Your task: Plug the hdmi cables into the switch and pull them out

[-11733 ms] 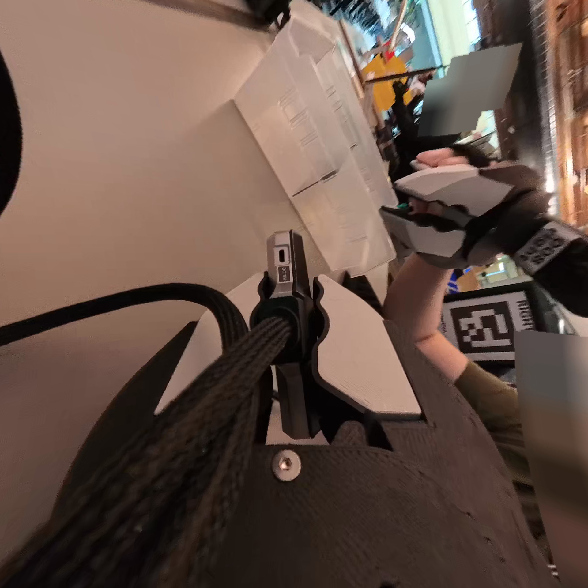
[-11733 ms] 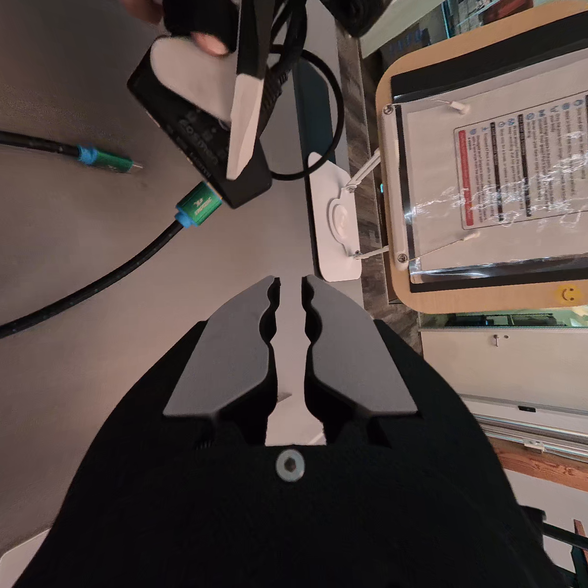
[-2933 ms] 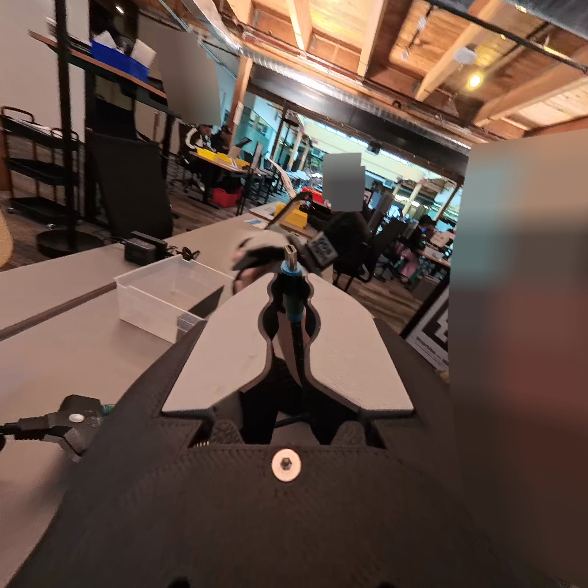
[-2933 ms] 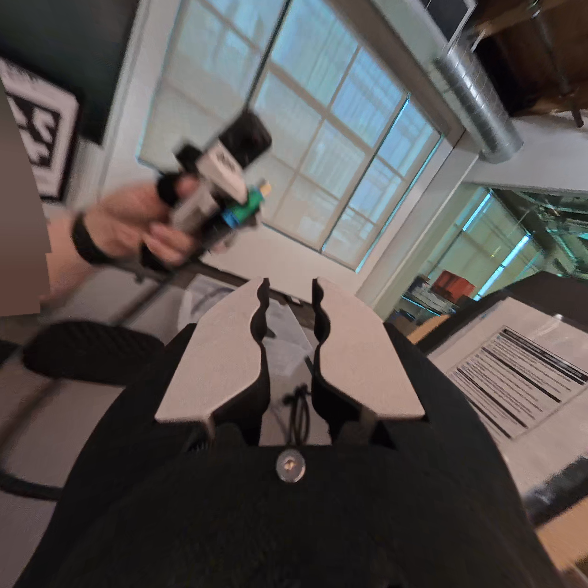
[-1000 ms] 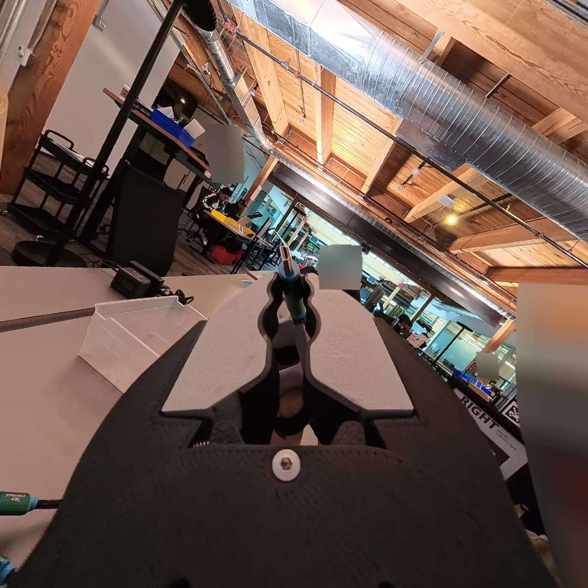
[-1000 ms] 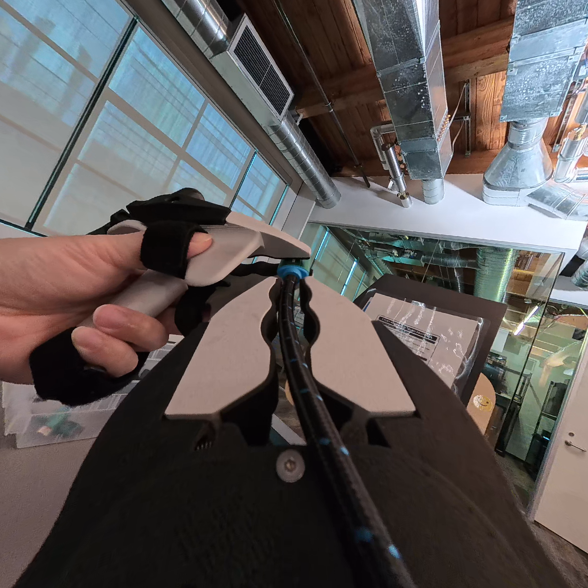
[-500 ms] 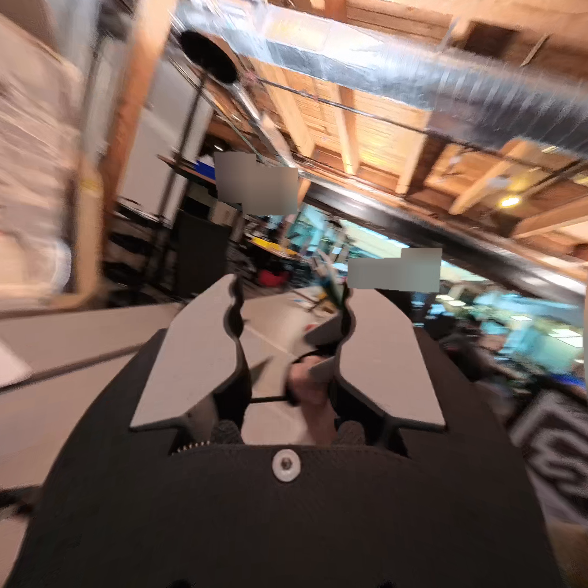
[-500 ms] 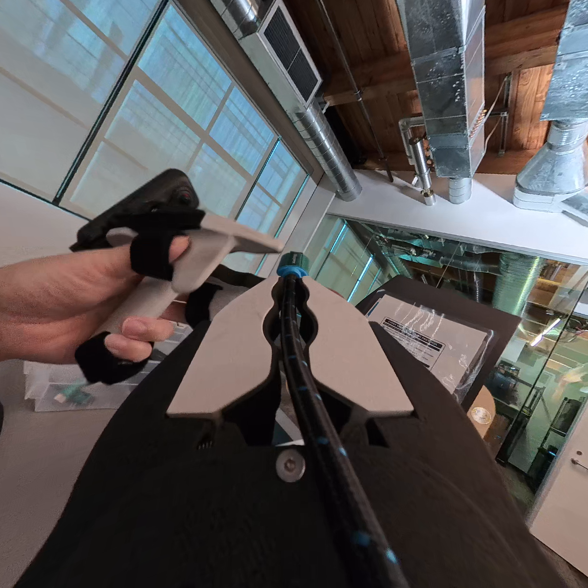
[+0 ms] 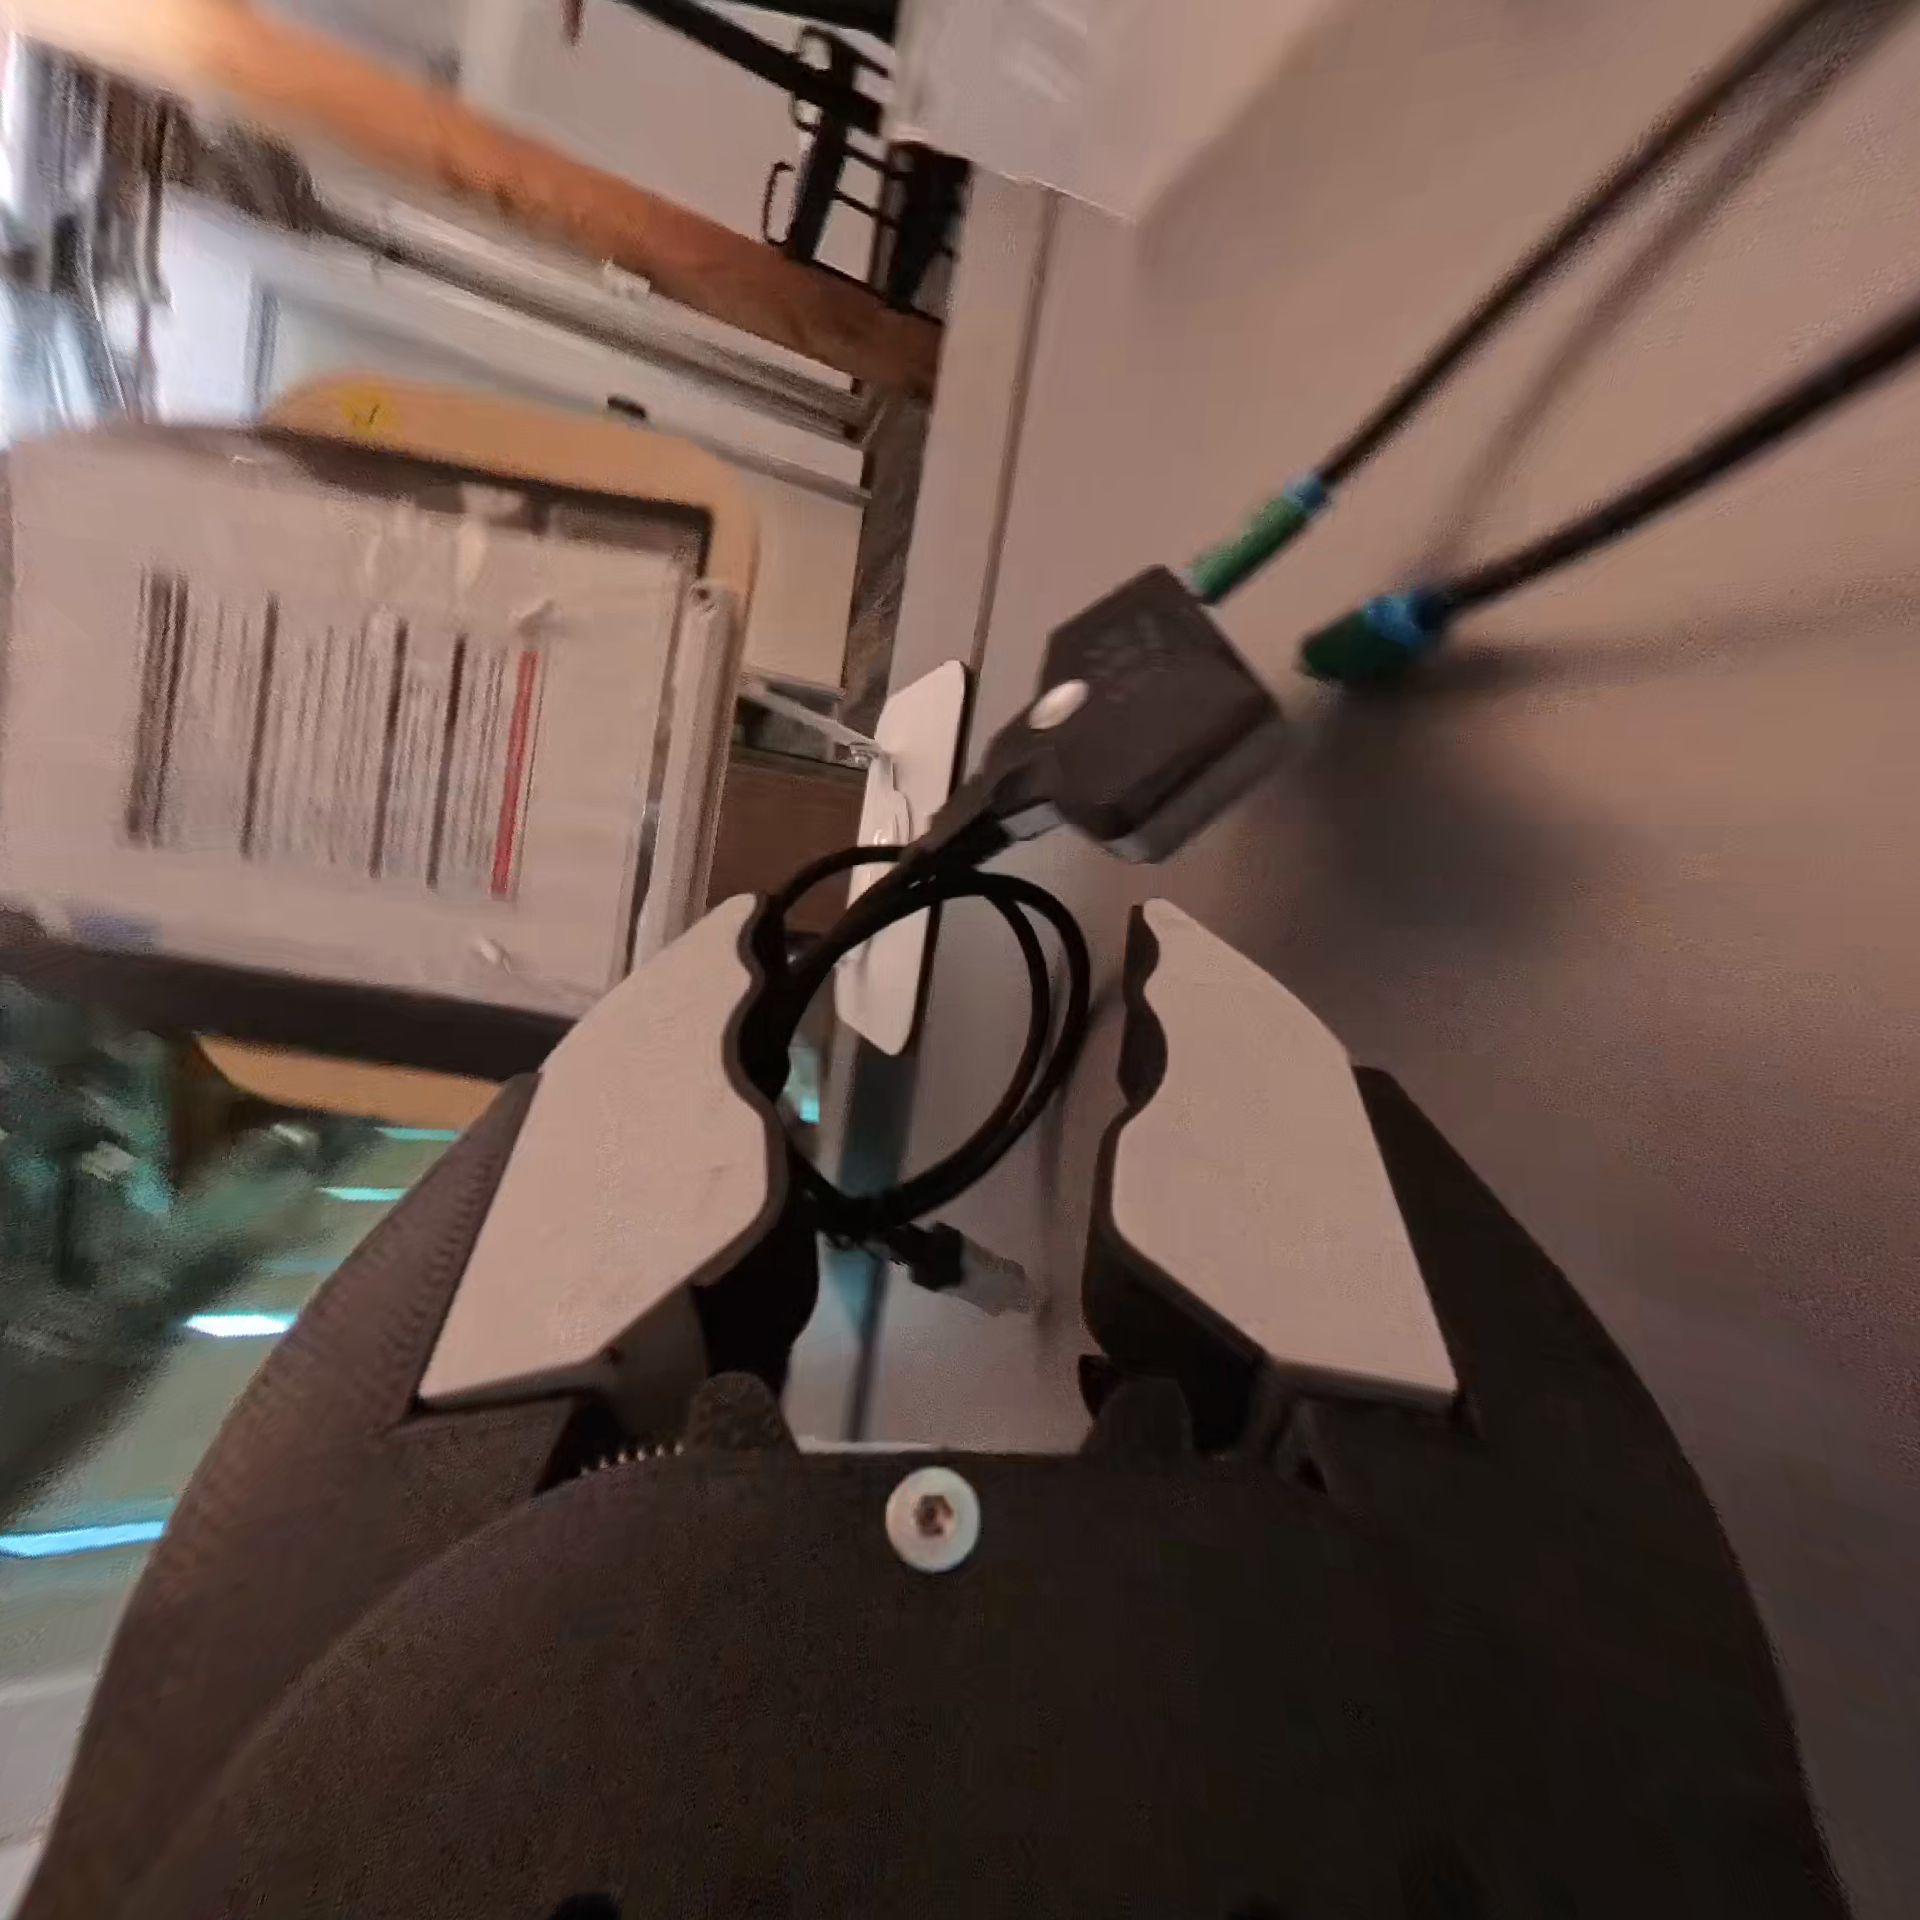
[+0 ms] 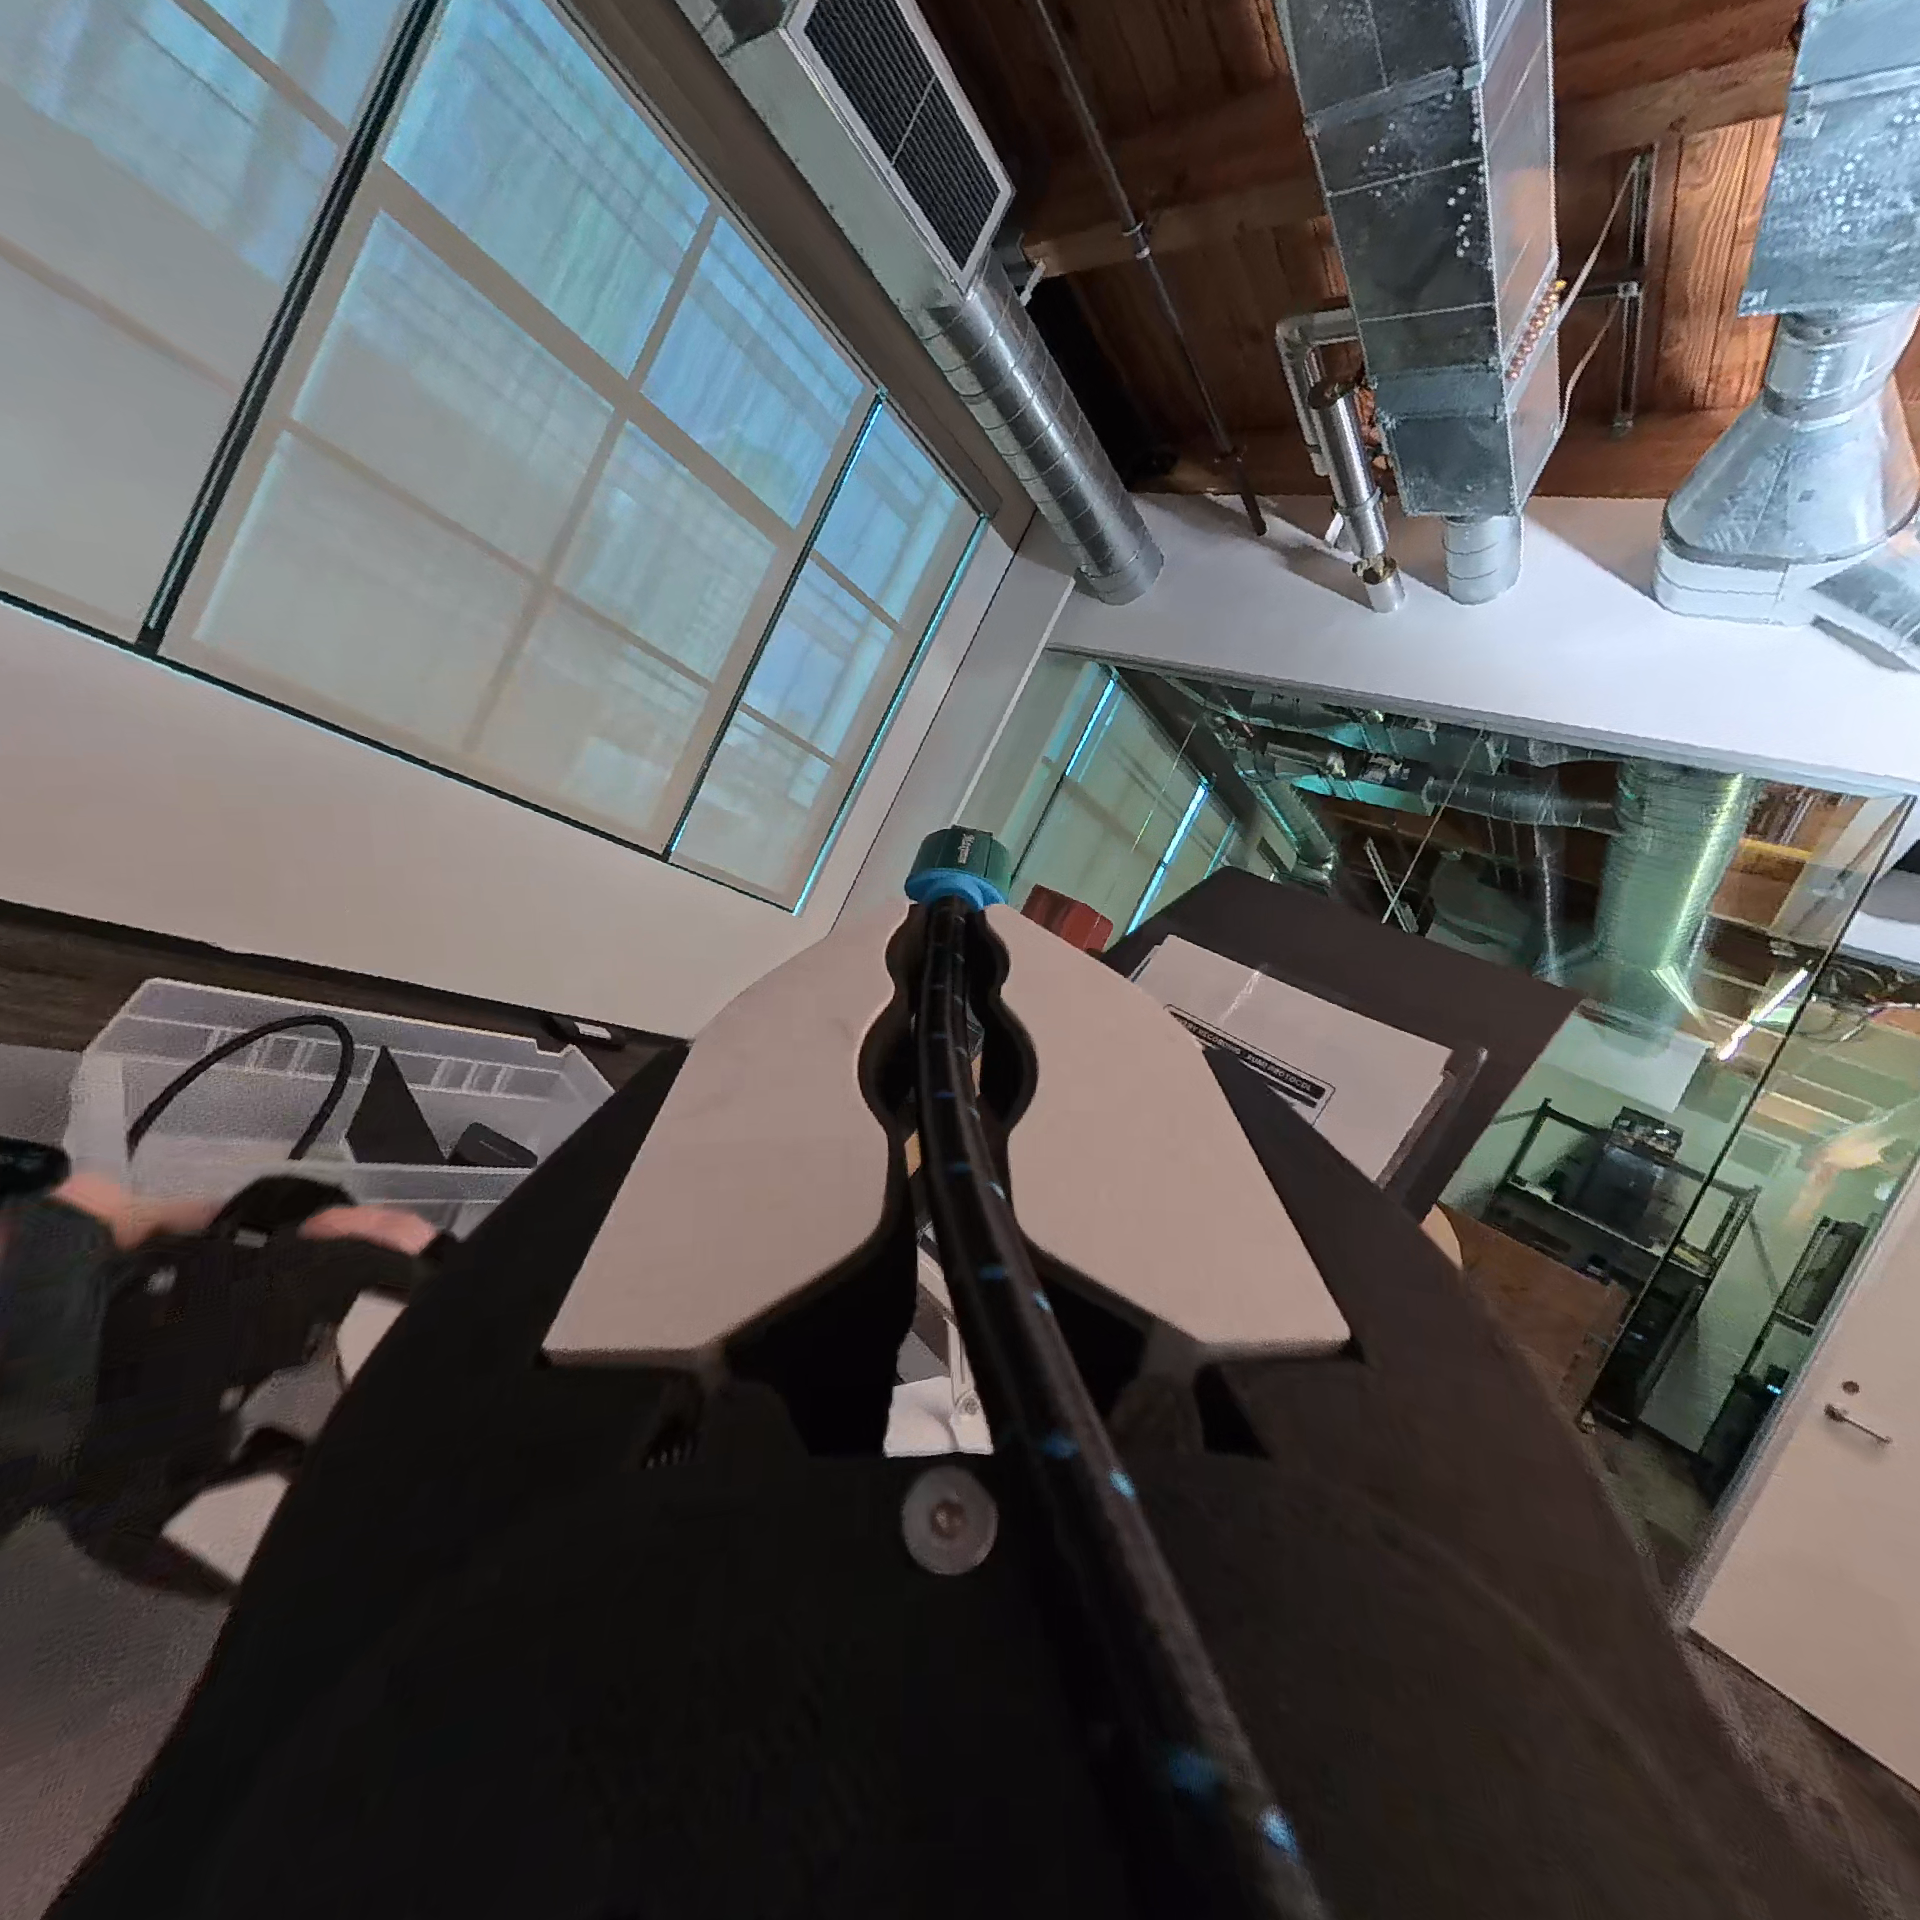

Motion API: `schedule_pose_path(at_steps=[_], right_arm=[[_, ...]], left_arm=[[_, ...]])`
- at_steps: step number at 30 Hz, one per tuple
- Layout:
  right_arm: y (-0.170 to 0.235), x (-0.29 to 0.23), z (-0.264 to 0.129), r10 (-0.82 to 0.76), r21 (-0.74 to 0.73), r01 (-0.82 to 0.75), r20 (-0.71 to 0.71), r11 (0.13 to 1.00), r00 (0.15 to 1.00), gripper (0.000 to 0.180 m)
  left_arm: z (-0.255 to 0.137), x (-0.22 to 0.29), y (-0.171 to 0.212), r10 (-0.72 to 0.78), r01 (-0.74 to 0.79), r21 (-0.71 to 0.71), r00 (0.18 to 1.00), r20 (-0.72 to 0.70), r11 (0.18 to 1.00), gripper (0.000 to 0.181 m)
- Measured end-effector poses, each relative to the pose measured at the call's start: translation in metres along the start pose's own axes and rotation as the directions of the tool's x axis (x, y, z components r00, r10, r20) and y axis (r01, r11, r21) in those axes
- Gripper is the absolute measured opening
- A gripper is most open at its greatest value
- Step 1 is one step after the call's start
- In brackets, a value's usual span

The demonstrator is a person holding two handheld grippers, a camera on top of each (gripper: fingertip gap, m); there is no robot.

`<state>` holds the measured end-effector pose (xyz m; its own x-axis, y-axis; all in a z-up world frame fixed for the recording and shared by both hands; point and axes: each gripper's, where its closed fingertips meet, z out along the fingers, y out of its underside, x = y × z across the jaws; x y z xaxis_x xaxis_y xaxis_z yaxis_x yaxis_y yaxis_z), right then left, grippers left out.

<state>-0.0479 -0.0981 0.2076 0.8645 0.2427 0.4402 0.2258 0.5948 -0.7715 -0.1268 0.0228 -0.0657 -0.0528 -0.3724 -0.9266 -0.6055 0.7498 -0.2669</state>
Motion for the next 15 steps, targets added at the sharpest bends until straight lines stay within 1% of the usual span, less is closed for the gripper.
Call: schedule_pose_path(at_steps=[1, 3, 4, 8, 11, 13, 15], right_arm=[[0.000, 0.002, -0.001, 0.007, 0.001, -0.007, -0.002, 1.000, 1.000, 0.008], [0.001, 0.004, -0.001, 0.014, 0.001, -0.014, -0.002, 1.000, 1.000, 0.008], [0.001, 0.005, -0.001, 0.017, 0.003, -0.017, -0.004, 1.000, 1.000, 0.008], [0.004, 0.007, -0.001, 0.036, -0.002, -0.036, 0.001, 0.999, 0.999, 0.008], [0.006, 0.007, -0.001, 0.039, -0.006, -0.039, 0.002, 0.999, 0.999, 0.008], [0.006, 0.008, -0.002, 0.037, -0.007, -0.037, -0.003, 0.999, 0.999, 0.007], [0.006, 0.010, -0.002, 0.040, -0.001, -0.040, -0.006, 0.999, 0.999, 0.007]], left_arm=[[0.005, 0.010, -0.003, 0.071, -0.071, -0.001, 0.997, -0.018, 0.997, 0.067], [0.013, 0.025, -0.006, 0.144, -0.144, 0.007, 0.987, -0.073, 0.990, 0.067], [0.017, 0.027, -0.006, 0.182, -0.182, 0.008, 0.980, -0.079, 0.983, 0.070], [0.033, 0.032, -0.003, 0.367, -0.365, 0.036, 0.926, -0.089, 0.930, 0.065], [0.040, 0.033, -0.010, 0.522, -0.516, 0.108, 0.852, -0.040, 0.850, 0.057], [0.043, 0.042, -0.014, 0.614, -0.602, 0.159, 0.788, -0.039, 0.783, 0.048], [0.049, 0.046, -0.011, 0.677, -0.663, 0.168, 0.734, -0.044, 0.730, 0.048]])
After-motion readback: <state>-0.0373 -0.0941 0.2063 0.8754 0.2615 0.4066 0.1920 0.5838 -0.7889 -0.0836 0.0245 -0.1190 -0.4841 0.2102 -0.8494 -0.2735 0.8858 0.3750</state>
